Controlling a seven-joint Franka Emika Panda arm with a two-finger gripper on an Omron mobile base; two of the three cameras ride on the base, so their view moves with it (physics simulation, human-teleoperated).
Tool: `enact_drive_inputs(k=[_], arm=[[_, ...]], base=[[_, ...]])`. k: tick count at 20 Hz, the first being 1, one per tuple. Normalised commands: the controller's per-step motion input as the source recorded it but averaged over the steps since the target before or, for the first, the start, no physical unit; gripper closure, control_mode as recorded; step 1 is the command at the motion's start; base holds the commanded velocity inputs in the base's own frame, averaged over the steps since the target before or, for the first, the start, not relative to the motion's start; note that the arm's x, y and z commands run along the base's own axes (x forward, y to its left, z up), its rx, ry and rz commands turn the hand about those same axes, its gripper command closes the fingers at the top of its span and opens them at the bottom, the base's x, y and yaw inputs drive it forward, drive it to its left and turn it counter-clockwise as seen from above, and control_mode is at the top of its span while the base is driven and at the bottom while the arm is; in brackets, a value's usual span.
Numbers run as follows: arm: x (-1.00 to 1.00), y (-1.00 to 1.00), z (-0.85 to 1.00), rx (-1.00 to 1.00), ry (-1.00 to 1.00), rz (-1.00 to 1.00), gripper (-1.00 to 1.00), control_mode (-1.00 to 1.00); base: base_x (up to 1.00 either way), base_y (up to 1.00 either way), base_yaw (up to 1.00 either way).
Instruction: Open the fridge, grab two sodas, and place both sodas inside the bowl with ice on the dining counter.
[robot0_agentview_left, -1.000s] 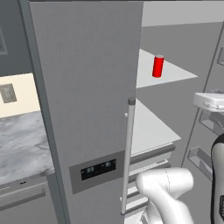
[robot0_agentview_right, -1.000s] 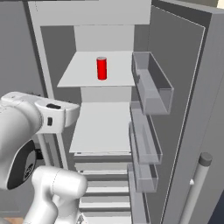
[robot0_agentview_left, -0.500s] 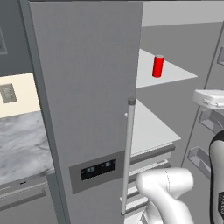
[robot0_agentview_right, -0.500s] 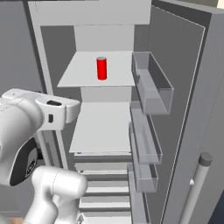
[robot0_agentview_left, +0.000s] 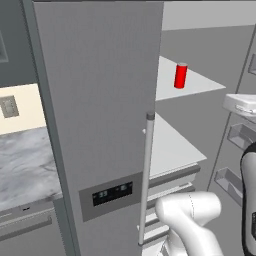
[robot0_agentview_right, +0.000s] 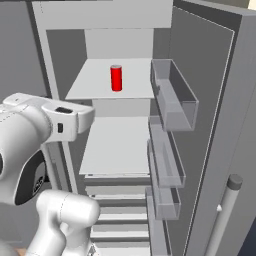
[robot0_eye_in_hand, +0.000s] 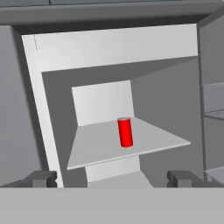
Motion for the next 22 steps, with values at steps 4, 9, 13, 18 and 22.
enact_drive_inputs(k=[4,9,13,18,22], arm=[[0.02,-0.16,0.0,0.0,0.0,0.0,-1.0,-1.0],[0.2,-0.03,0.0,0.0,0.0,0.0,-1.0,-1.0],[0.42,0.0,0.0,0.0,0.0,0.0,-1.0,-1.0],[0.53,0.0,0.0,0.0,0.02,0.0,-1.0,-1.0],[0.41,0.0,0.0,0.0,0.03,0.0,-1.0,-1.0]], base=[[0.0,0.0,0.0],[0.0,0.0,0.0],[0.0,0.0,0.0],[0.0,0.0,0.0],[0.0,0.0,0.0]])
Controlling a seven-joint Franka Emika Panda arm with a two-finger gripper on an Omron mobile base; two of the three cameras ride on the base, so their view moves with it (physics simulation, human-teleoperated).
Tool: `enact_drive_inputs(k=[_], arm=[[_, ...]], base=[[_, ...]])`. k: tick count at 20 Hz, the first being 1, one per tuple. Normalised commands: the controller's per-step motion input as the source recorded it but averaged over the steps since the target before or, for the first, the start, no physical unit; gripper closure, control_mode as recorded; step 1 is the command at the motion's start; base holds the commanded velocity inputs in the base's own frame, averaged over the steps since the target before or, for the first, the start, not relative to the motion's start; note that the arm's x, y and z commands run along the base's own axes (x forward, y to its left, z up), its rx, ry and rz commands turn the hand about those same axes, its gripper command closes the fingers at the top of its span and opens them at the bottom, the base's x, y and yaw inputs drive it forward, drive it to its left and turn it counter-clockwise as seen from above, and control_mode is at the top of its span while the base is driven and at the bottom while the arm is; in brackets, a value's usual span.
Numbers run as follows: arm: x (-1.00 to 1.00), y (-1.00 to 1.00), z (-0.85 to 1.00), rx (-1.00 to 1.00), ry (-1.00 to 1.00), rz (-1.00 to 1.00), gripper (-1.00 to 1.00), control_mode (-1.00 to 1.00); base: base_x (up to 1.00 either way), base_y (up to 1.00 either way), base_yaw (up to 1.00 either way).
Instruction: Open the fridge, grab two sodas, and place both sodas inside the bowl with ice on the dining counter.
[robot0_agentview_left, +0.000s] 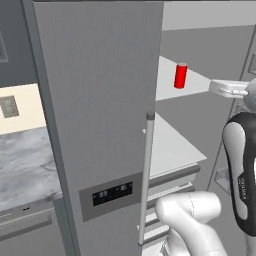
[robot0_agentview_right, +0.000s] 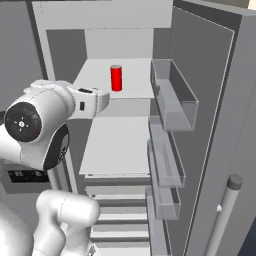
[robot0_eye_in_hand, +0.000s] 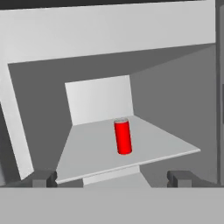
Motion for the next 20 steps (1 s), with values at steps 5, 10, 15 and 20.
enact_drive_inputs(k=[5,10,15,20], arm=[[0.49,0.0,-0.01,0.0,0.04,0.0,-1.0,-1.0],[0.49,0.0,-0.07,-0.01,0.06,0.0,-1.0,-1.0],[0.46,0.0,-0.12,-0.04,0.04,0.0,-1.0,-1.0],[0.4,0.0,-0.06,-0.04,0.02,0.0,-1.0,-1.0]], base=[[0.0,0.0,0.0],[0.0,0.0,0.0],[0.0,0.0,0.0],[0.0,0.0,0.0]])
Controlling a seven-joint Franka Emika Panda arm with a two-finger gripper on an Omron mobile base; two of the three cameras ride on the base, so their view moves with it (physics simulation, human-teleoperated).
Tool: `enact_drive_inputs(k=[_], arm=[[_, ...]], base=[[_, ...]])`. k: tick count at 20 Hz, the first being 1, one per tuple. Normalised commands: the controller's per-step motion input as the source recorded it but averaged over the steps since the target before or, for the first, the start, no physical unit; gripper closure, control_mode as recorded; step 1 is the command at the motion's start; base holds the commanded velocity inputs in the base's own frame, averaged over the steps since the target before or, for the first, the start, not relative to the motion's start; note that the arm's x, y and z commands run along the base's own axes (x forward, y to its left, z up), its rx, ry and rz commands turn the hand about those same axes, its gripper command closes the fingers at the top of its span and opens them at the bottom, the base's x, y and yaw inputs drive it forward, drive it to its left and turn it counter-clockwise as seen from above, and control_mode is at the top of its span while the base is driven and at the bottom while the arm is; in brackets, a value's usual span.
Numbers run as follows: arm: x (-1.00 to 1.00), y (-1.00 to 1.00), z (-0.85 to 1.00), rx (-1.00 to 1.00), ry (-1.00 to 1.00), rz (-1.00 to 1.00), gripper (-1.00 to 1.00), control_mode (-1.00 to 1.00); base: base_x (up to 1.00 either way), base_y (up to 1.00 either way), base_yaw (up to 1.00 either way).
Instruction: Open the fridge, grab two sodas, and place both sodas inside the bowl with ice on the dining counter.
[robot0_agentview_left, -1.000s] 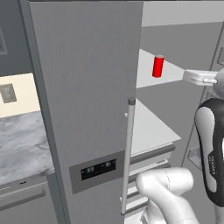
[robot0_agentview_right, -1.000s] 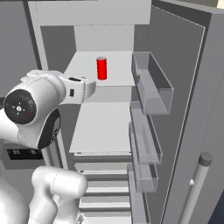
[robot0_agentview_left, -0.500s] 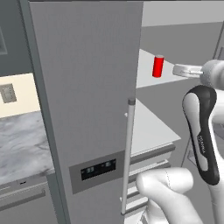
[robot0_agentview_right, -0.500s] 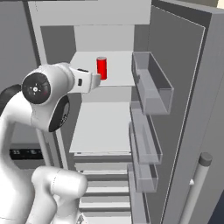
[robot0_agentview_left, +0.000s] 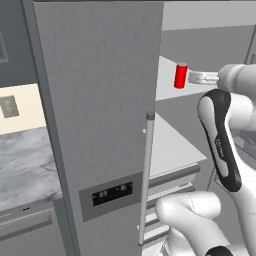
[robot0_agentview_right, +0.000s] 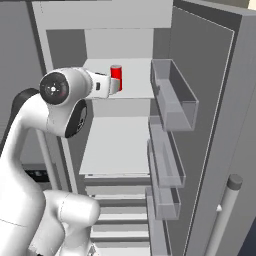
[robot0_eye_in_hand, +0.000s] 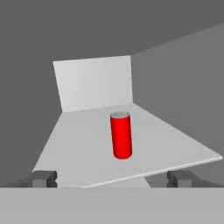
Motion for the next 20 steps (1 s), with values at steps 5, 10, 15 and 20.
enact_drive_inputs(k=[5,10,15,20], arm=[[0.4,0.0,0.0,-0.02,0.0,0.0,-1.0,-1.0],[0.41,0.0,0.0,-0.02,0.0,0.0,-1.0,-1.0],[0.44,0.0,-0.02,-0.03,0.0,0.0,-1.0,-1.0],[0.49,0.0,-0.1,-0.02,0.03,0.0,-1.0,-1.0]], base=[[0.0,0.0,0.0],[0.0,0.0,0.0],[0.0,0.0,0.0],[0.0,0.0,0.0]])
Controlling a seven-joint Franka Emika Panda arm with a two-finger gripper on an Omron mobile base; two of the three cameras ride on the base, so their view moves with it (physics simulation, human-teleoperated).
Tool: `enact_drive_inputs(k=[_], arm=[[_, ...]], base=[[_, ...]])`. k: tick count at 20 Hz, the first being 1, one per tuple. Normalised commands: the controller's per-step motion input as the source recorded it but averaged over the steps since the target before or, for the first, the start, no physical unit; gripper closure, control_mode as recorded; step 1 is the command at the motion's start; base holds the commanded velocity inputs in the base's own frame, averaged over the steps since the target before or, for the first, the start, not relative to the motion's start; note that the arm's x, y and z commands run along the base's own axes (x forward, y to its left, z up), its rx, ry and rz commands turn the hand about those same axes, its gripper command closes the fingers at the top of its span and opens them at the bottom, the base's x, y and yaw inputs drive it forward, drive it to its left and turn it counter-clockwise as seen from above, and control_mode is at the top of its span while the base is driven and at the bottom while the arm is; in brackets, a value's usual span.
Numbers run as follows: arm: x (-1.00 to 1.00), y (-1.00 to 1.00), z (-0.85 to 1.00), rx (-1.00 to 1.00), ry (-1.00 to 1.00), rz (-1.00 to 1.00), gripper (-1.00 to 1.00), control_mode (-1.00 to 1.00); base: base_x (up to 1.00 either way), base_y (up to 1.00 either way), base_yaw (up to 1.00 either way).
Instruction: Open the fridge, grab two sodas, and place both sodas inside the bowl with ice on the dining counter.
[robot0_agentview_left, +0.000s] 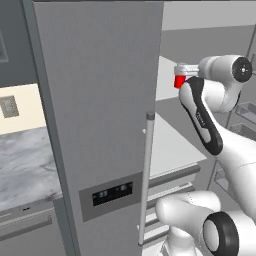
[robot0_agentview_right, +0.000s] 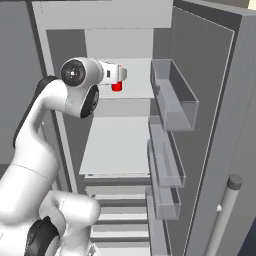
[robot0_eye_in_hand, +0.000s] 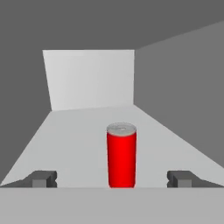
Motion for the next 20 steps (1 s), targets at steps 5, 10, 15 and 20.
enact_drive_inputs(k=[5,10,15,20], arm=[[0.46,-0.02,-0.14,0.0,0.03,0.0,-1.0,-1.0],[0.42,-0.05,-0.11,0.0,0.01,0.0,-1.0,-1.0],[0.35,-0.08,-0.08,0.0,0.0,0.0,-1.0,-1.0],[0.21,-0.02,-0.01,0.0,0.0,0.0,-1.0,-1.0]], base=[[0.0,0.0,0.0],[0.0,0.0,0.0],[0.0,0.0,0.0],[0.0,0.0,0.0]])
